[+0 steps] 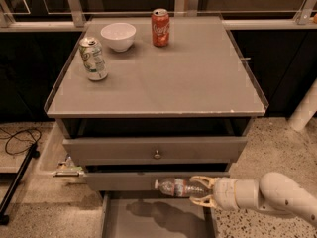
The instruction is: Pick water bottle from bottom drawer and place on counter
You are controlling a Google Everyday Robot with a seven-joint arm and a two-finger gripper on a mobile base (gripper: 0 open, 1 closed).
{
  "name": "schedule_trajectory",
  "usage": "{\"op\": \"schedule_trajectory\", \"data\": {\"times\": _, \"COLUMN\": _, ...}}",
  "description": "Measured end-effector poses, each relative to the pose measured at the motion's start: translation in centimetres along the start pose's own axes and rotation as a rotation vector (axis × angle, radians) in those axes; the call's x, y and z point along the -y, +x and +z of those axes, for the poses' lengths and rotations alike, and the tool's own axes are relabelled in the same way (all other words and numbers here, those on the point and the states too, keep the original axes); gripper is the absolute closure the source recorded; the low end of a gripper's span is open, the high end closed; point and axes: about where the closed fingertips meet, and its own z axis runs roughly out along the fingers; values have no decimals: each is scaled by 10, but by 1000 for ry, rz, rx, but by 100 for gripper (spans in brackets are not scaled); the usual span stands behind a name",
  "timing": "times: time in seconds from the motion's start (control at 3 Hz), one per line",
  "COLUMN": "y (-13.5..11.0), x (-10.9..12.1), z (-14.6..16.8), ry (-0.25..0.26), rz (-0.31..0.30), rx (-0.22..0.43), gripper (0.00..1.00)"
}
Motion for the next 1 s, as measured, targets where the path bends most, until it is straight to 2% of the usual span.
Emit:
{"op": "schedule_trajectory", "data": {"times": 0.33, "y": -4, "x": -5, "z": 0, "ry": -21, "rz": -4, "rx": 9, "gripper": 100}}
{"op": "schedule_trajectory", "data": {"times": 0.67, "y": 5, "x": -19, "z": 12, "ry": -39, "rz": 16, "rx": 0, "gripper": 100}}
{"op": "schedule_trajectory", "data": {"times": 1.0, "y": -19, "x": -27, "z": -5, "ry": -6, "rz": -28, "rx": -52, "gripper": 100}}
